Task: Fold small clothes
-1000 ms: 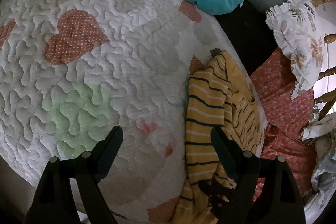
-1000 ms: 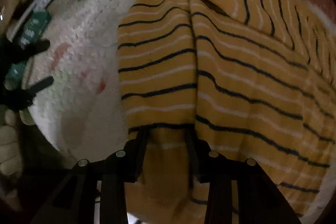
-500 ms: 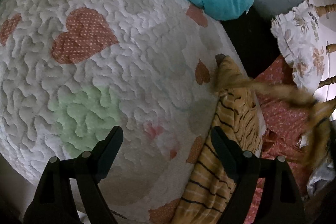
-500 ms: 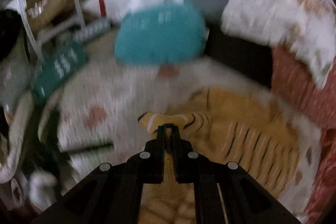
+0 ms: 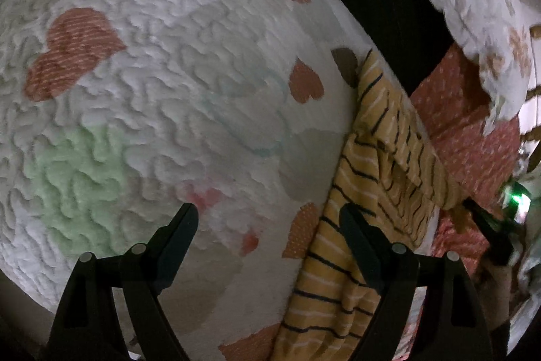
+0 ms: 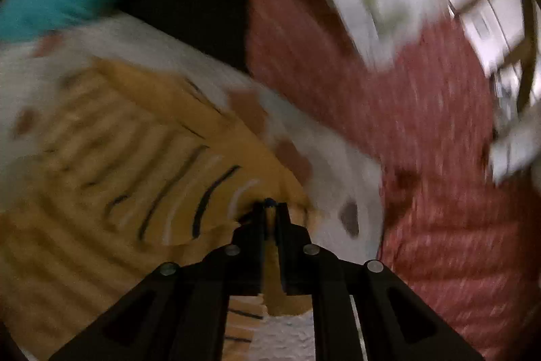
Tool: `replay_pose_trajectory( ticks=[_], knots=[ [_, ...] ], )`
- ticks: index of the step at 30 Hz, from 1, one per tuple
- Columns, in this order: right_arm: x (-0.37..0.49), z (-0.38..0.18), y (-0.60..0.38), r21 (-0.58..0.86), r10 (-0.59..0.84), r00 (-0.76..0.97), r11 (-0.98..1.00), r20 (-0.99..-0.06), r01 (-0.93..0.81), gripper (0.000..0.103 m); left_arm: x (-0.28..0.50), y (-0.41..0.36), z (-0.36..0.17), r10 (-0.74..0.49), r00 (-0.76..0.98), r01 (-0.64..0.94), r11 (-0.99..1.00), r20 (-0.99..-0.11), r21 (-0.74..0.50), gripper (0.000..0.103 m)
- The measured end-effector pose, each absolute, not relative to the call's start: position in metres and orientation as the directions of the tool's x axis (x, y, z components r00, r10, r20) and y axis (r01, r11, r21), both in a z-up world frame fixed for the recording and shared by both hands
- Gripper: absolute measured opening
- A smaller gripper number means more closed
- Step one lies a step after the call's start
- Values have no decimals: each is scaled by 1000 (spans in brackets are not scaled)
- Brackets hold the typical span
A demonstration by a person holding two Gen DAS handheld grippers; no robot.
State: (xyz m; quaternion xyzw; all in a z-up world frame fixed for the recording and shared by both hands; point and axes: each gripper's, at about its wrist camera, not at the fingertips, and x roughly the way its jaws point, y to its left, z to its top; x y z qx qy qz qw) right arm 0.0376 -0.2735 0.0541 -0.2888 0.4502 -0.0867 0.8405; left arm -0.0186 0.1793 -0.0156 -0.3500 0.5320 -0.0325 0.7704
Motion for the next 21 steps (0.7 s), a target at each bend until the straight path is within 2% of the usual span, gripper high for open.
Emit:
replay_pose_trajectory(
  ticks=[3, 5, 6, 7, 10, 12, 15, 18, 21],
  knots=[
    [41, 35, -310, -507, -413, 539, 861, -735, -32, 17, -16, 165, -20, -413, 406, -301, 782, -815, -546, 85],
    [29, 29, -326, -409, -337, 530, 912, -778, -21, 33, -14, 156, -22, -410, 392, -287, 796, -824, -533, 85],
    [20, 27, -328, -383, -315, 531, 924, -787, -19, 45, -14, 152, -24, -412, 382, -278, 803, -827, -528, 85],
    [9, 25, -336, -355, -293, 532, 935, -795, -16, 49, -13, 146, -25, -415, 371, -268, 808, -831, -524, 85],
    [-32, 14, -362, -205, -181, 497, 979, -848, 8, 51, -16, 129, -27, -432, 339, -220, 827, -836, -516, 85],
    [-74, 3, -384, -40, -58, 470, 998, -881, 49, 52, -23, 115, -29, -453, 307, -175, 838, -837, -517, 85],
    [-134, -18, -403, 142, 89, 457, 986, -885, 83, 54, -42, 99, -33, -473, 264, -128, 846, -840, -517, 85],
    [-180, -41, -412, 234, 161, 455, 966, -876, 107, 57, -63, 83, -38, -480, 227, -106, 853, -847, -512, 85],
    [-212, -64, -416, 328, 234, 453, 934, -860, 140, 58, -81, 69, -36, -434, 237, -62, 886, -869, -459, 85]
  ],
)
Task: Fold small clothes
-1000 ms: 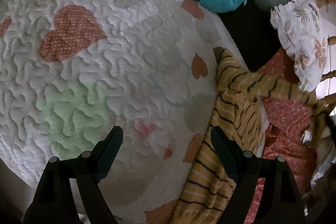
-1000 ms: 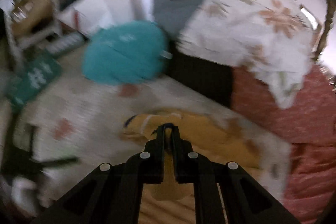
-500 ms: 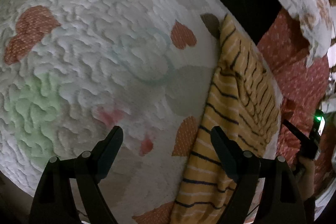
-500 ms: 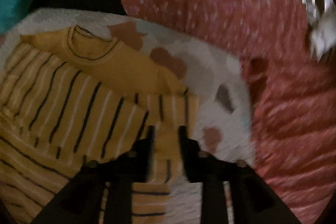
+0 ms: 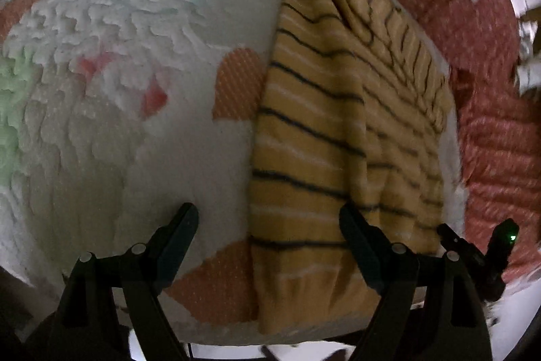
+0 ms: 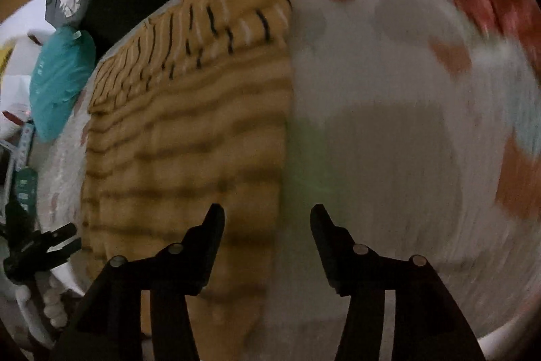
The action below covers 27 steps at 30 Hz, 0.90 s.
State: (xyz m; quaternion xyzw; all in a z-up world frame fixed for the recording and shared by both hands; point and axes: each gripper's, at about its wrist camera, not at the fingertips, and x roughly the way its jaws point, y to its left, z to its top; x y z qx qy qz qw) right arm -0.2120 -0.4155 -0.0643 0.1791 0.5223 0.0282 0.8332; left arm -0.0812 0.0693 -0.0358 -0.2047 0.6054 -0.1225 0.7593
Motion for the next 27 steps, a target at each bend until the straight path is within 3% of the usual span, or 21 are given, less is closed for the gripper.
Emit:
replay_pose_trajectory(
  ticks=[4, 11, 12, 14, 15, 16, 17, 27],
  knots=[
    [-236, -84, -412, 480, 359, 471, 862, -805, 163, 59, -100, 53, -36, -394, 254, -8, 913, -884, -409, 85],
    [-248, -85, -382, 483, 383, 475, 869, -792, 105, 64, -125, 35, -42, -401, 263, -32, 905, -877, -424, 87],
    [-249, -88, -377, 486, 390, 471, 868, -792, 99, 64, -128, 34, -40, -379, 265, -46, 913, -887, -404, 77],
    [-250, -90, -369, 448, 360, 471, 890, -805, 85, 62, -131, 35, -39, -344, 262, -71, 925, -902, -373, 38],
    [-250, -89, -363, 407, 332, 470, 911, -818, 65, 51, -130, 37, -40, -354, 241, -89, 919, -903, -384, 7],
    [-248, -89, -358, 393, 335, 454, 919, -825, 37, 27, -128, 39, -42, -393, 224, -112, 899, -892, -424, 8],
    [-248, -89, -359, 402, 349, 443, 915, -826, 29, 17, -127, 42, -41, -406, 222, -137, 887, -886, -441, 8],
    [-273, -59, -372, 449, 389, 452, 893, -803, 30, 10, -150, 60, 14, -339, 283, -127, 914, -897, -385, 7]
  ],
)
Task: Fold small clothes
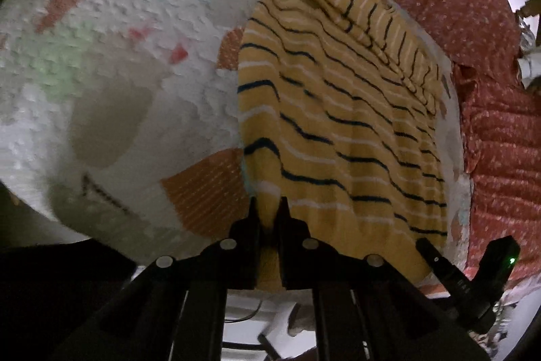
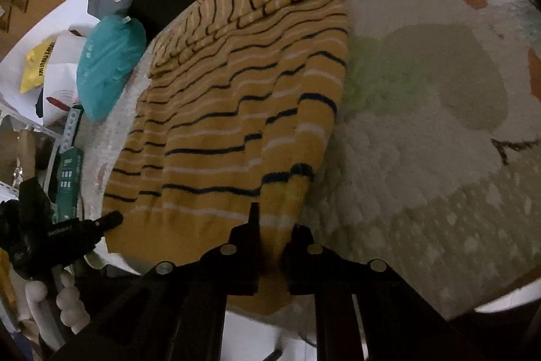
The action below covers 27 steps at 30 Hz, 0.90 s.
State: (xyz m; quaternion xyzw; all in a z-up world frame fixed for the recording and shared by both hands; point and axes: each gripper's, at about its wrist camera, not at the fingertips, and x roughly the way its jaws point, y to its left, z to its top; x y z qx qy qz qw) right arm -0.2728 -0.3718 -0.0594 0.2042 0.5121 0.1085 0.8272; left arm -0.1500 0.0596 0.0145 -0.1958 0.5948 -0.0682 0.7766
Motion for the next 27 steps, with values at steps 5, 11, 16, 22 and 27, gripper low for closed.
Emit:
replay_pose_trajectory(
  ticks=[5, 11, 16, 22, 27],
  knots=[
    [-303, -53, -374, 428, 378, 413, 903, -828, 31, 10, -179, 72, 15, -349, 255, -141, 910, -902, -391, 8],
    [-340, -73, -375, 386, 352, 328, 921, -877, 44, 10, -223, 75, -7, -348, 213, -158, 910, -913, -384, 8],
    [-354, -80, -396, 461, 413, 304, 881, -858, 104, 19, -244, 91, 3, -389, 254, -158, 887, -885, -435, 8],
    [-342, -30, -429, 440, 354, 471, 894, -808, 84, 46, -238, 99, 54, -381, 365, -92, 893, -849, -440, 42],
    [-284, 5, -438, 415, 301, 578, 907, -758, 72, 46, -170, 63, 81, -382, 409, 8, 910, -829, -415, 49]
  ],
)
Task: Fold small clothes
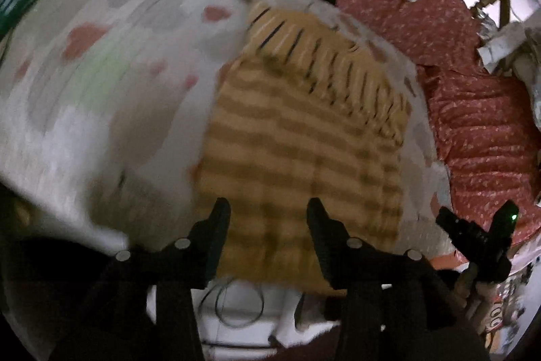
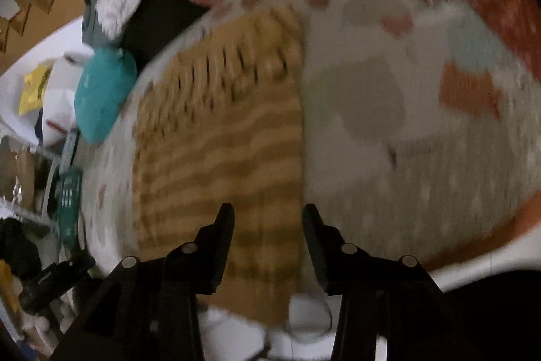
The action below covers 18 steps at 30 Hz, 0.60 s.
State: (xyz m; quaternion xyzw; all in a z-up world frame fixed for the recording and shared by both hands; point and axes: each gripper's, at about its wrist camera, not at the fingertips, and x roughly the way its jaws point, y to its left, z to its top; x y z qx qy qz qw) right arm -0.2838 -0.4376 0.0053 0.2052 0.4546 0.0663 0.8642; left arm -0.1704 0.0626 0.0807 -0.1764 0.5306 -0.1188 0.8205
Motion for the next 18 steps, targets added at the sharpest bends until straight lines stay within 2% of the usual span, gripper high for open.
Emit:
replay_pose_trajectory(
  ticks=[5, 9, 15, 17, 18],
  knots=[
    [-196, 13, -436, 452, 301, 621, 886, -724, 98, 50, -77, 27, 65, -377, 439, 18, 911, -816, -412, 50],
    [-123, -13, -433, 449, 269, 582, 873, -768, 190, 51, 1, 19, 27, -408, 402, -81, 876, -820, -475, 50],
    [-53, -53, -438, 431, 221, 544, 853, -810, 295, 51, 50, 21, -21, -404, 333, -173, 862, -852, -477, 50],
    [-40, -49, -434, 450, 259, 548, 859, -795, 247, 19, 52, 17, -22, -390, 345, -179, 866, -854, -468, 51],
    [-38, -40, -430, 457, 269, 574, 864, -773, 211, 9, 52, 13, -20, -375, 345, -164, 879, -861, -449, 51]
  ],
)
